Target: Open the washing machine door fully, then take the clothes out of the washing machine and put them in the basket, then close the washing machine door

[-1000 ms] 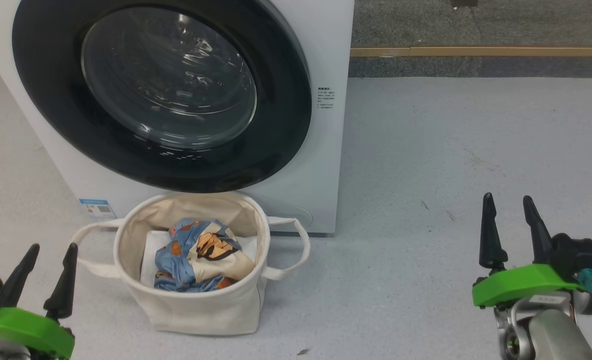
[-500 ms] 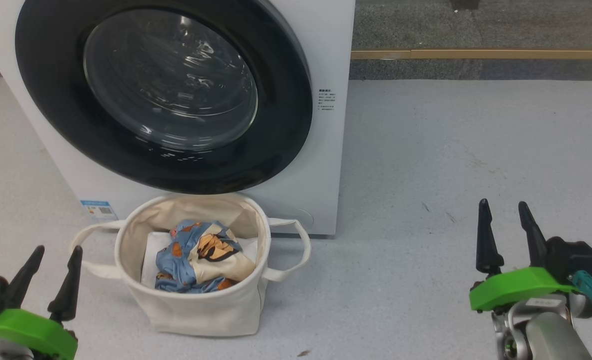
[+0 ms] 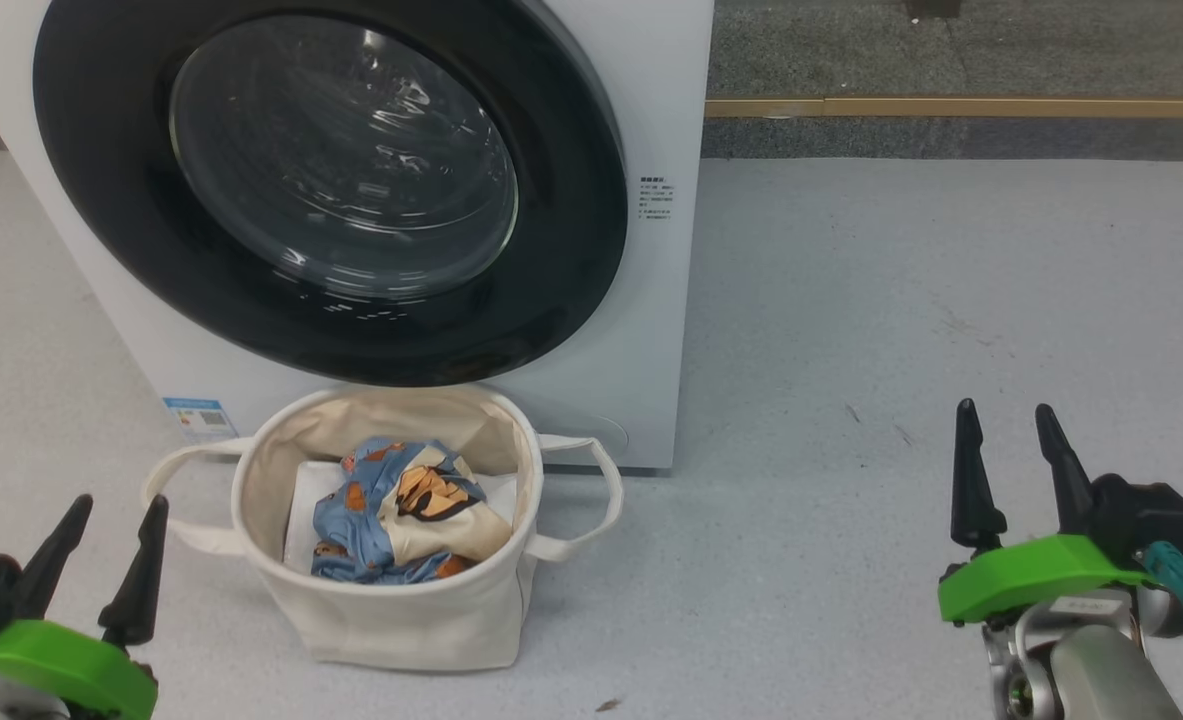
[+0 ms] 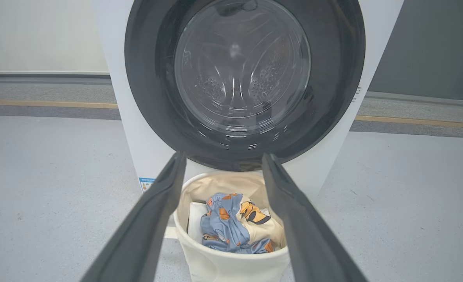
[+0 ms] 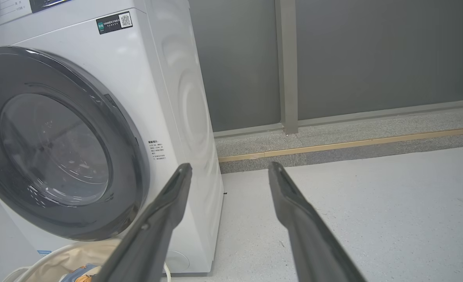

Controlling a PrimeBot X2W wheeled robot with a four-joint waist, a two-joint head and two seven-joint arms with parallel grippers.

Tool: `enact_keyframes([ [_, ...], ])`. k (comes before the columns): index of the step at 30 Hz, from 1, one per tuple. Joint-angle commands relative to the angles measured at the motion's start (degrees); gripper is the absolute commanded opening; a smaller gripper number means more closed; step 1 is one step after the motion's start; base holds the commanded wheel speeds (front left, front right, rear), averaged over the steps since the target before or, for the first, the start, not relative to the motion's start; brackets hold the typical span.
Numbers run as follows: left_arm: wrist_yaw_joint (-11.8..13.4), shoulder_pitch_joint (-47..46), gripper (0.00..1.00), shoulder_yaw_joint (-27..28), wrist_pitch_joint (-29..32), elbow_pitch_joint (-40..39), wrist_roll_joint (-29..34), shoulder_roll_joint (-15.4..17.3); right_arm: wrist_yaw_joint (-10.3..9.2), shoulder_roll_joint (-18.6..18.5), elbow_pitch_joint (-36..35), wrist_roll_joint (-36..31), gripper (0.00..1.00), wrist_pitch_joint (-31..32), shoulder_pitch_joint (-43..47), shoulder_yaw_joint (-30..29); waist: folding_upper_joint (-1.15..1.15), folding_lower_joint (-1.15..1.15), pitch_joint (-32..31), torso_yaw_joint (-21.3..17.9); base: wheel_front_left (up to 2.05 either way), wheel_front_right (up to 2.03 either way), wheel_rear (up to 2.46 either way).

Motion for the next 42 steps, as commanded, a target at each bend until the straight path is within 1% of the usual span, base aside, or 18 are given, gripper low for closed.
enact_keyframes([
  [1,-0.32,-3.74,1.0,2.39,-0.69,-1.16,0.1,3.05,-0.01,-0.41,-1.6,-0.36,1.0,-0.28,-1.98,1.44,0.0,0.0,0.07,0.01,0.0,0.0,0.0],
  [42,-0.32,-3.36,1.0,3.33,-0.69,-1.76,0.35,3.08,-0.01,-0.24,-2.37,-0.53,1.0,-0.28,-2.16,1.08,0.0,0.0,0.7,-0.18,0.0,0.0,0.0],
])
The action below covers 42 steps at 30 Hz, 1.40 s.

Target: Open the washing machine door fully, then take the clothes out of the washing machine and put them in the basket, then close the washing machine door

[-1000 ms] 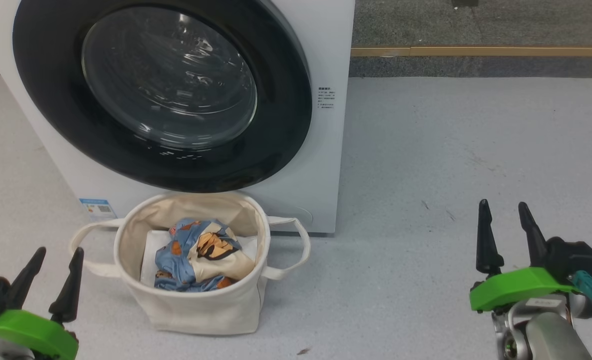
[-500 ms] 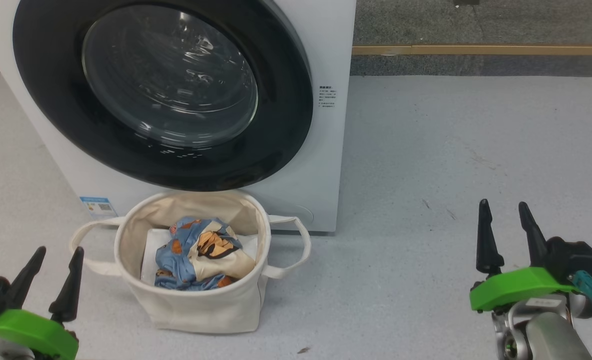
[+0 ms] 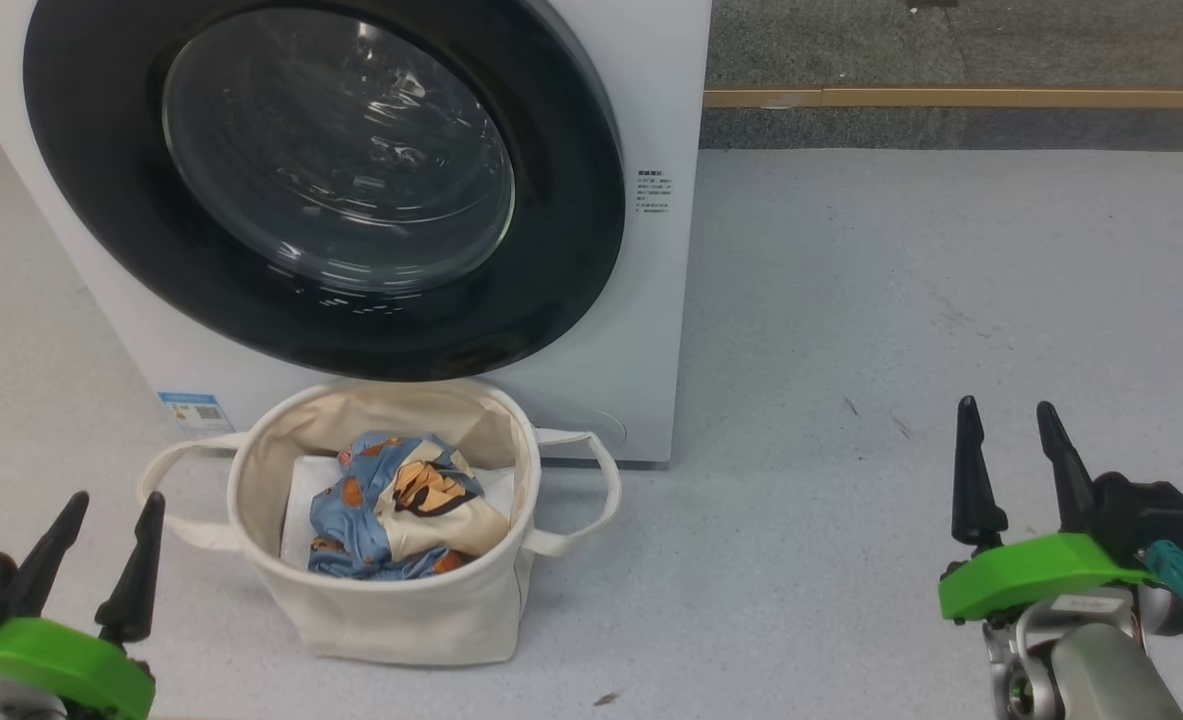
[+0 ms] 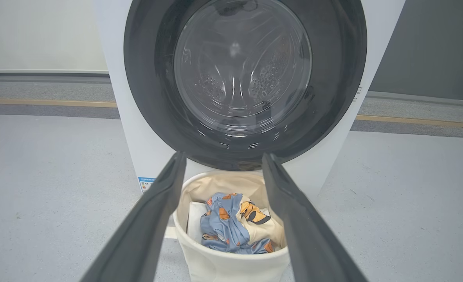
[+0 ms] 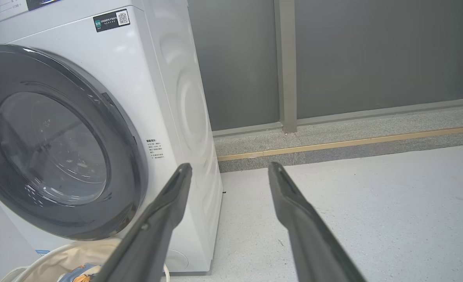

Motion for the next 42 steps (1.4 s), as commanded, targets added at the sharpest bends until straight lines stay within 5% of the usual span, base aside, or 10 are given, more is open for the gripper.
enact_keyframes([
  [1,-0.32,-3.33,1.0,2.97,-0.69,-1.66,0.36,3.07,-0.01,-0.26,-2.1,-0.55,1.0,-0.28,-2.1,1.11,0.0,0.0,0.04,0.01,0.0,0.0,0.0],
  [15,-0.32,-3.32,1.0,2.97,-0.69,-2.52,-0.12,3.15,-0.01,-0.21,-1.97,-0.69,1.0,-0.28,-1.96,0.98,0.0,0.0,-0.07,0.21,0.0,0.0,0.0],
  [16,0.0,0.0,0.0,0.19,0.0,-1.11,-0.08,0.01,0.0,0.01,0.01,-0.32,0.0,0.0,0.0,-0.11,0.0,0.0,-0.07,0.21,0.0,0.0,0.0],
  [21,0.1,3.36,0.0,-1.41,0.14,1.77,-0.13,-3.68,0.0,0.65,4.31,-0.23,0.0,0.06,2.84,0.05,0.0,0.0,-0.07,0.24,0.0,0.0,0.0],
  [29,0.08,3.65,0.0,-0.1,1.36,0.86,-3.22,-5.05,0.0,0.77,3.96,4.1,0.0,1.38,2.92,-0.55,0.0,0.13,-0.04,0.47,0.0,0.0,0.0],
  [42,0.03,4.1,0.0,2.16,3.47,-0.71,-9.01,-7.57,0.0,1.01,3.15,12.19,0.0,3.47,3.19,-1.31,0.0,0.0,0.42,0.9,0.0,0.0,0.0],
])
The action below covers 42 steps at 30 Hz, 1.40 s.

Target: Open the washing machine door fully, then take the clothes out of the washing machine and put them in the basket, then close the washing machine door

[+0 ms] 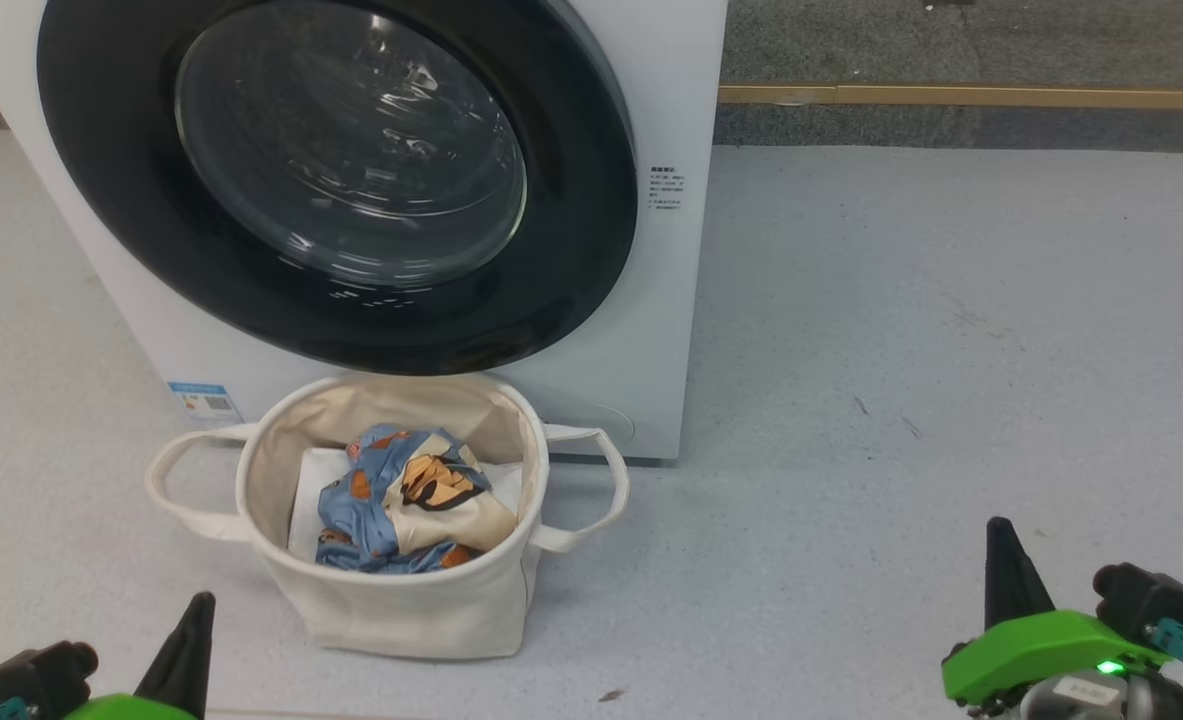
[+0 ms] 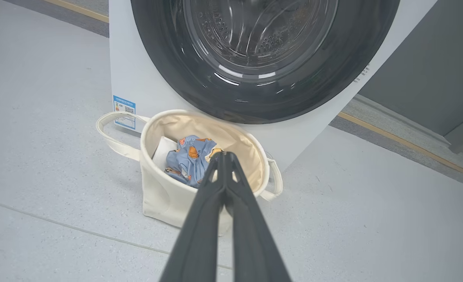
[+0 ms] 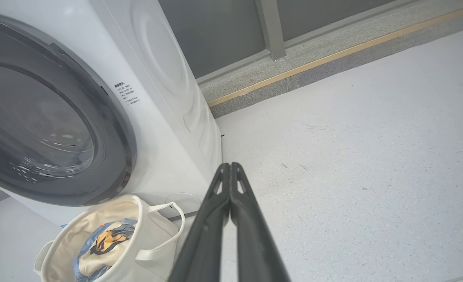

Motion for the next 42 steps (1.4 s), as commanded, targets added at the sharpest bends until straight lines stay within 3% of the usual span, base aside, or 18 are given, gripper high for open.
enact_keyframes([
  [1,-0.07,-2.55,0.0,1.8,0.26,-1.96,-1.02,0.84,0.0,-0.32,-2.29,1.37,0.0,0.39,-2.51,-0.35,0.0,-0.01,0.02,0.04,0.0,0.0,0.0],
  [42,-0.2,-1.07,0.0,8.92,6.87,-6.91,-18.8,-6.95,0.0,0.4,-4.62,26.27,0.0,7.15,-1.81,-3.0,0.0,-0.01,1.02,1.36,0.0,0.0,0.0],
])
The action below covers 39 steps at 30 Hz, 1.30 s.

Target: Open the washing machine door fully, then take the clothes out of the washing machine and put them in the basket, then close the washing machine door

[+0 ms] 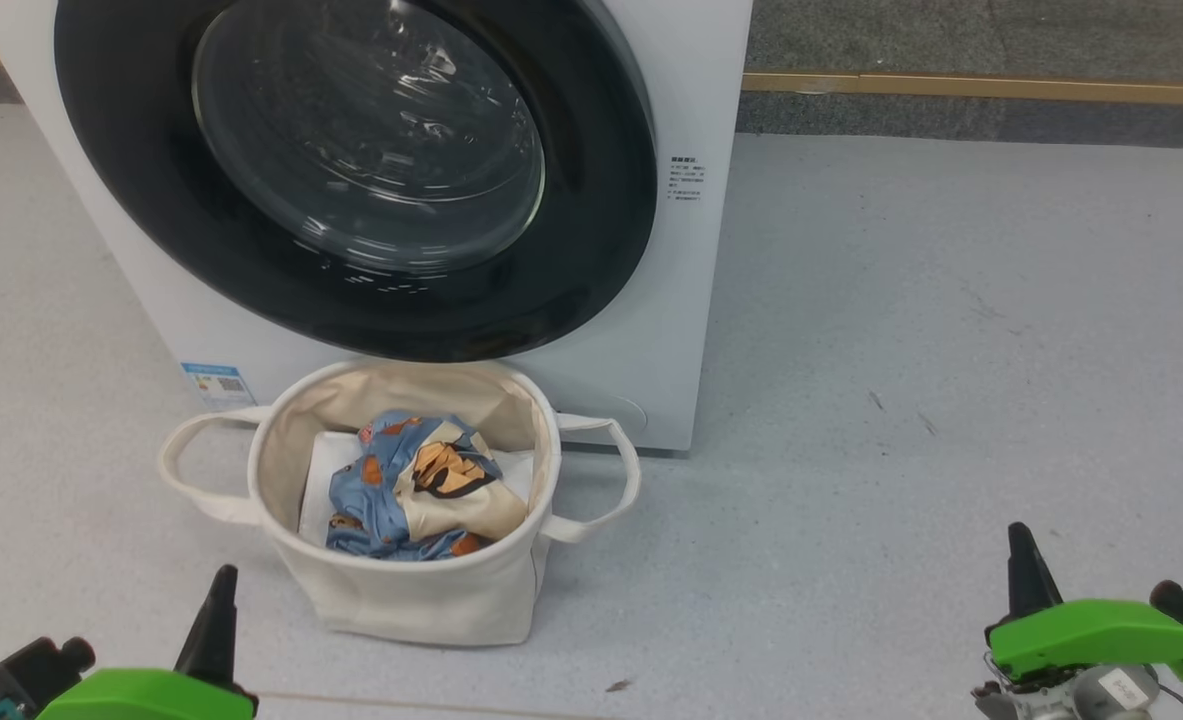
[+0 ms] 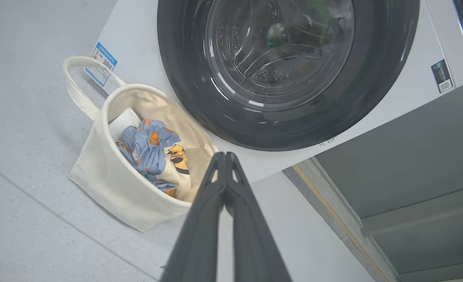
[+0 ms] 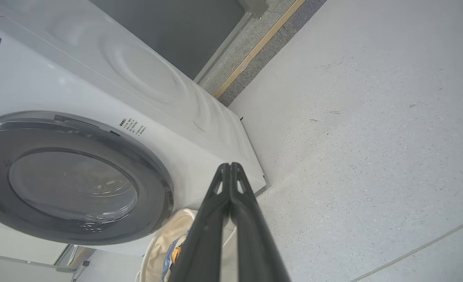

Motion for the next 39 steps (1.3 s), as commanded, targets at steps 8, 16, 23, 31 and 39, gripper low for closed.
enact_keyframes([
  [8,-0.22,-1.2,0.0,3.4,1.73,-3.3,-4.65,-1.06,-0.01,0.07,-2.65,6.54,0.0,1.8,-1.69,-0.38,0.0,0.0,0.23,0.31,0.0,0.0,0.0],
  [16,-0.25,-0.91,0.0,4.83,3.06,-4.29,-8.21,-2.62,-0.01,0.21,-3.11,11.52,0.0,3.15,-1.55,-0.91,0.0,0.0,0.43,0.57,0.0,0.0,0.0],
  [23,-0.27,-0.65,0.0,6.07,4.21,-5.15,-11.31,-3.98,-0.01,0.33,-3.52,15.86,0.0,4.33,-1.43,-1.37,0.0,0.0,0.6,0.8,0.0,0.0,0.0],
  [31,-0.3,-0.39,0.0,7.31,5.37,-6.02,-14.43,-5.35,-0.01,0.46,-3.93,20.23,0.0,5.51,-1.3,-1.83,0.0,0.0,0.77,1.03,0.0,0.0,0.0],
  [39,-0.32,-0.09,0.0,8.73,6.69,-7.01,-17.99,-6.91,-0.01,0.6,-4.39,25.21,0.0,6.87,-1.16,-2.36,0.0,0.0,0.97,1.3,0.0,0.0,0.0],
])
